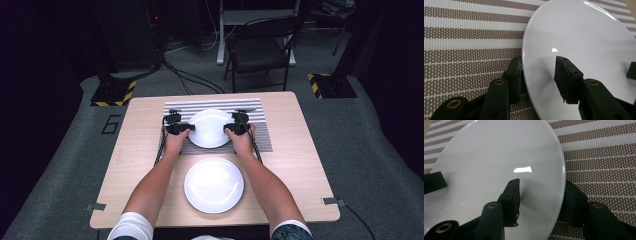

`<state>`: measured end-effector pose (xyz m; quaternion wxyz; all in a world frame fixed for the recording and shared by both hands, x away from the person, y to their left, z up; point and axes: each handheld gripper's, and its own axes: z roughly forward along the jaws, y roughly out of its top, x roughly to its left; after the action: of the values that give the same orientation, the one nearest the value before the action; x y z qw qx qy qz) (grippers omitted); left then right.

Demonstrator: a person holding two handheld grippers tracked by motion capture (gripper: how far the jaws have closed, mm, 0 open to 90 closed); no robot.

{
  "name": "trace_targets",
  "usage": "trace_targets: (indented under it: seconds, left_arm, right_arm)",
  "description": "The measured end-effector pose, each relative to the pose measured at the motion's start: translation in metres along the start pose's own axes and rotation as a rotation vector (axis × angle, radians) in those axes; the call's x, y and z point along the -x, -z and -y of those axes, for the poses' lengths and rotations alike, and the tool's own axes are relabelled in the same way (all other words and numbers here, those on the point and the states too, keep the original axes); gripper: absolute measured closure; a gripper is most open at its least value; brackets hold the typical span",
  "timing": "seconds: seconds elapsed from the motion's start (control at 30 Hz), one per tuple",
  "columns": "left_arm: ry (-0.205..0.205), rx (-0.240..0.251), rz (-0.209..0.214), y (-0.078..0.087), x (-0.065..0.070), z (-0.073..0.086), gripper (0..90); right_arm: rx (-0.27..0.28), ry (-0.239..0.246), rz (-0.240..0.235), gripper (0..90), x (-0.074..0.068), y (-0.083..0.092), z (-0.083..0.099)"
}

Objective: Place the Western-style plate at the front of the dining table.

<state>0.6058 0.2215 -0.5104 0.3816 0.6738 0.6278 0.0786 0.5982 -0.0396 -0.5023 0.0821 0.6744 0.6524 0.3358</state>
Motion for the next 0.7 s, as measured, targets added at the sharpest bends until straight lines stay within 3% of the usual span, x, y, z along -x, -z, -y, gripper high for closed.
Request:
trace_targets:
  seconds: [0.43, 0.53, 0.7]
  left_arm:
    - [-0.021, 0.001, -0.004, 0.0027, -0.0008, -0.0015, 56.3]
    - [-0.026, -0.002, -0.005, 0.004, -0.0012, -0.0003, 55.8]
    - [-0.027, -0.007, -0.007, 0.0054, -0.0028, 0.0031, 55.2]
  right_arm:
    - [-0.008, -0.005, 0.006, 51.5, 0.001, 0.0016, -0.0002]
    - [0.004, 0.016, 0.031, 50.8, 0.0025, 0.0031, -0.0003]
    - [0.011, 0.021, 0.032, 50.8, 0.0066, 0.0075, -0.0016]
